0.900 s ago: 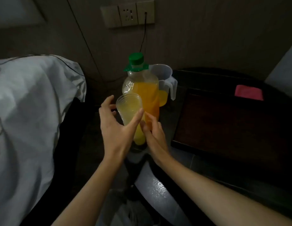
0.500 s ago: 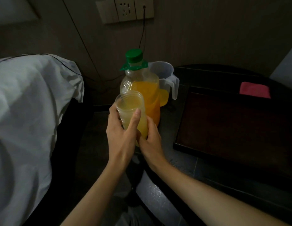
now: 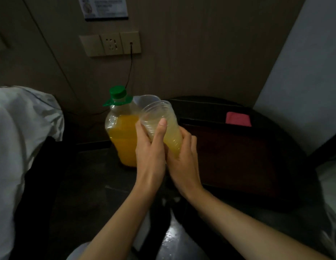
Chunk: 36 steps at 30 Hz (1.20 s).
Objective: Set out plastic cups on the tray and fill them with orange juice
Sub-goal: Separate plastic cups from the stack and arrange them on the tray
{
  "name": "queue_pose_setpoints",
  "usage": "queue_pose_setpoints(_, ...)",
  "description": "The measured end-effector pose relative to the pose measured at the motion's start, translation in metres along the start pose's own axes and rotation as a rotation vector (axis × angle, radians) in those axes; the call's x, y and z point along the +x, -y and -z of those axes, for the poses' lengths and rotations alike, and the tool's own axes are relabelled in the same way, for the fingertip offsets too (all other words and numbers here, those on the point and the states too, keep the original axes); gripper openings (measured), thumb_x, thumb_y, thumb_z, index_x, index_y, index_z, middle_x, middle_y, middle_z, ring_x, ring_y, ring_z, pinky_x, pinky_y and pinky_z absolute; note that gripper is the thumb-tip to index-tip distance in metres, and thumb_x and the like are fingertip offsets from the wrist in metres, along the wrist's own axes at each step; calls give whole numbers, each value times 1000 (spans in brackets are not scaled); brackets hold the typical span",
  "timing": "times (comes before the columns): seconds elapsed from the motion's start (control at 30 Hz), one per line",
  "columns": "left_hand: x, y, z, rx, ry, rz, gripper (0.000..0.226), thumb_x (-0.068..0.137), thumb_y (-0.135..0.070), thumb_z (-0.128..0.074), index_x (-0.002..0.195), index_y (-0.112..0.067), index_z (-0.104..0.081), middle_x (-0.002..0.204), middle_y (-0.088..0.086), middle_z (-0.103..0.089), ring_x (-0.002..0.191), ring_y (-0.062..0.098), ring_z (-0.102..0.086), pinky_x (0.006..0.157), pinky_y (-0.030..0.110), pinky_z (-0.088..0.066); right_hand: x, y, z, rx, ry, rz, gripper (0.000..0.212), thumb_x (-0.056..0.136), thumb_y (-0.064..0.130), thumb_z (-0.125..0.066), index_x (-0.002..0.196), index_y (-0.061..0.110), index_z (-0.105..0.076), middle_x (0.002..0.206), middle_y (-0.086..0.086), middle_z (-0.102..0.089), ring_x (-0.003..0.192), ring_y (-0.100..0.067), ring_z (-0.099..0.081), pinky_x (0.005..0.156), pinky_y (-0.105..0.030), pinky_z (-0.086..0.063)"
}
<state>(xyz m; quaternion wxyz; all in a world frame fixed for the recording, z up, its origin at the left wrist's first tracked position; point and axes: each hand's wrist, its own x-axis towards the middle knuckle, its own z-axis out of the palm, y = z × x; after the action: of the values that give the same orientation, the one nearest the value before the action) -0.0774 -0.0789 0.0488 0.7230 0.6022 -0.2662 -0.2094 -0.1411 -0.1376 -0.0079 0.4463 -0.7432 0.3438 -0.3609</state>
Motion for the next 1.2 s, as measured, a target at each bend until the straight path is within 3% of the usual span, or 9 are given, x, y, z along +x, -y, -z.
queue_pose_setpoints(0.17, -1, -10, -34, -107, 122, 80, 46, 92, -56, -59, 134, -43, -47, 122, -11, -64, 109, 7, -67, 100, 49, -54, 13, 0, 67, -304, 98, 144, 94, 89, 62, -59, 159, 38, -2, 148, 2, -38, 126, -14, -47, 105, -45, -46)
queue_pose_setpoints(0.33, 6, -11, -72, -185, 272, 286, 61, 79, -66, -64, 134, -46, -49, 134, 6, -61, 116, 28, -66, 89, 55, -59, 30, -11, 123, -378, 100, 269, 93, 89, 67, -54, 154, 54, 12, 142, -6, -47, 111, -18, -61, 88, -43, -58)
queue_pose_setpoints(0.43, 14, -1, -95, -239, 318, 440, 79, 74, -71, -66, 143, -37, -49, 136, 11, -62, 116, 33, -66, 78, 50, -61, 46, -25, 149, -445, 141, 311, 93, 90, 67, -53, 154, 53, 14, 146, 1, -40, 111, -14, -58, 82, -42, -60)
queue_pose_setpoints(0.5, 19, 9, -109, -255, 337, 489, 65, 85, -65, -61, 142, -37, -50, 133, 9, -64, 116, 33, -66, 77, 52, -60, 58, -37, 161, -502, 165, 326, 94, 89, 71, -51, 153, 55, 15, 148, 6, -36, 117, -11, -53, 82, -44, -58)
queue_pose_setpoints(0.63, 32, 29, -128, -256, 382, 589, 49, 91, -57, -54, 134, -35, -57, 125, 9, -68, 113, 33, -68, 84, 58, -58, 81, -59, 176, -486, 226, 280, 101, 86, 71, -58, 152, 57, 17, 146, 6, -47, 111, -9, -59, 89, -40, -57)
queue_pose_setpoints(0.83, 65, 46, -132, -197, 554, 770, 52, 90, -56, -55, 138, -34, -56, 136, 15, -60, 120, 41, -61, 89, 70, -51, 95, -92, 180, -309, 279, 249, 111, 83, 55, -74, 152, 60, 13, 149, 12, -44, 120, -5, -58, 97, -39, -55)
queue_pose_setpoints(1.03, 96, 45, -139, -106, 619, 858, 42, 89, -56, -54, 120, -30, -65, 131, 15, -62, 117, 41, -63, 91, 74, -47, 116, -109, 174, -119, 272, 221, 107, 81, 43, -82, 155, 55, -6, 145, 18, -45, 117, 2, -59, 93, -23, -55)
queue_pose_setpoints(1.2, 105, 41, -148, -55, 675, 892, 42, 86, -59, -55, 119, -33, -63, 132, 16, -61, 117, 43, -61, 93, 73, -46, 120, -110, 182, -79, 310, 182, 115, 77, 45, -83, 153, 60, 3, 140, 28, -43, 114, 9, -60, 87, -9, -51)
